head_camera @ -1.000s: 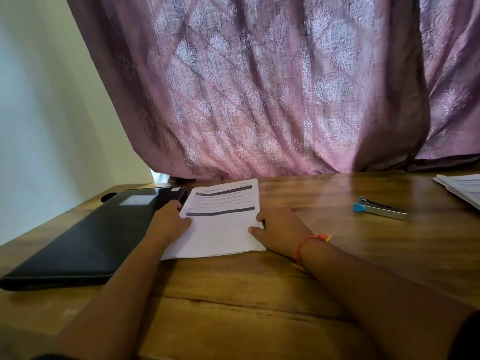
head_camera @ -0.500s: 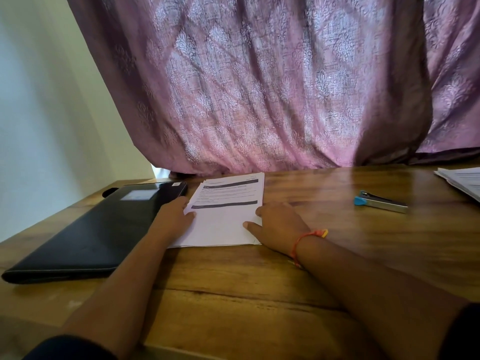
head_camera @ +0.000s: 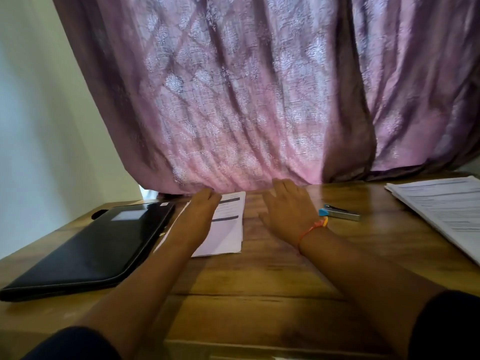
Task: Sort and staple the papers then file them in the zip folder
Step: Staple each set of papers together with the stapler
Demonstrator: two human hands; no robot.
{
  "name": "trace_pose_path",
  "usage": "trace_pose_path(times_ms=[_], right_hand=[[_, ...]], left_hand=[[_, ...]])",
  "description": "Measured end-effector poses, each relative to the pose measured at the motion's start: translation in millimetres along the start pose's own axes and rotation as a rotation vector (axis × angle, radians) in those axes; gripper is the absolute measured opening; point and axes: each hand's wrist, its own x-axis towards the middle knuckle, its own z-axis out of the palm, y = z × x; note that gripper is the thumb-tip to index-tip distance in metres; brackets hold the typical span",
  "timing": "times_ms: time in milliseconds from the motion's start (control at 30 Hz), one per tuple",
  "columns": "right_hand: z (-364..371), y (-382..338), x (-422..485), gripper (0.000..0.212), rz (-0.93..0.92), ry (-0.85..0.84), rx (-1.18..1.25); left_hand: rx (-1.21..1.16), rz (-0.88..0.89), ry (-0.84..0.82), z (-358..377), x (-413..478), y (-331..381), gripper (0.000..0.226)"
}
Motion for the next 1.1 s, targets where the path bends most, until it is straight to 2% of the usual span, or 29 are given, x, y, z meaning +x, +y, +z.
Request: trace_pose_path(times_ms=[133, 233, 367, 500, 567, 633, 733, 900, 1100], right_hand=[[-16, 54, -11, 0.053, 0.049, -0.017, -0.128], [-24, 97, -27, 0.054, 0.13, -0.052, -0.201], [-38, 147, -55, 0.038, 0.235, -0.113, -0.237], [-52, 208, -84, 0.034, 0.397, -0.217, -0.198], [-61, 234, -92, 0.04, 0.464, -0.349, -0.169], [-66, 261, -101, 0.047, 0.518, -0.481, -0.168], [-64, 297, -117, 0.047, 0.56, -0.59, -0.148], [-51, 320, -133, 0.034, 0.558, -0.657, -0.002], [-38, 329, -129, 0.038, 0.594, -0.64, 0.055]], left_hand=[[-0.021, 0.145, 0.031, -6, 32, 59, 0.031], [-0.156, 0.198, 0.03, 3, 52, 115, 0.014], [-0.364, 0.169, -0.073, 13, 66, 201, 0.021], [-0.556, 0.199, -0.225, 29, 71, 281, 0.006], [-0.638, 0.12, -0.343, 38, 73, 309, 0.012], [-0.669, 0.031, -0.394, 42, 78, 336, 0.017], [-0.787, -0.032, -0.447, 48, 86, 363, 0.028], [-0.829, -0.07, -0.566, 63, 100, 386, 0.04], [-0.89, -0.153, -0.583, 79, 110, 398, 0.039]])
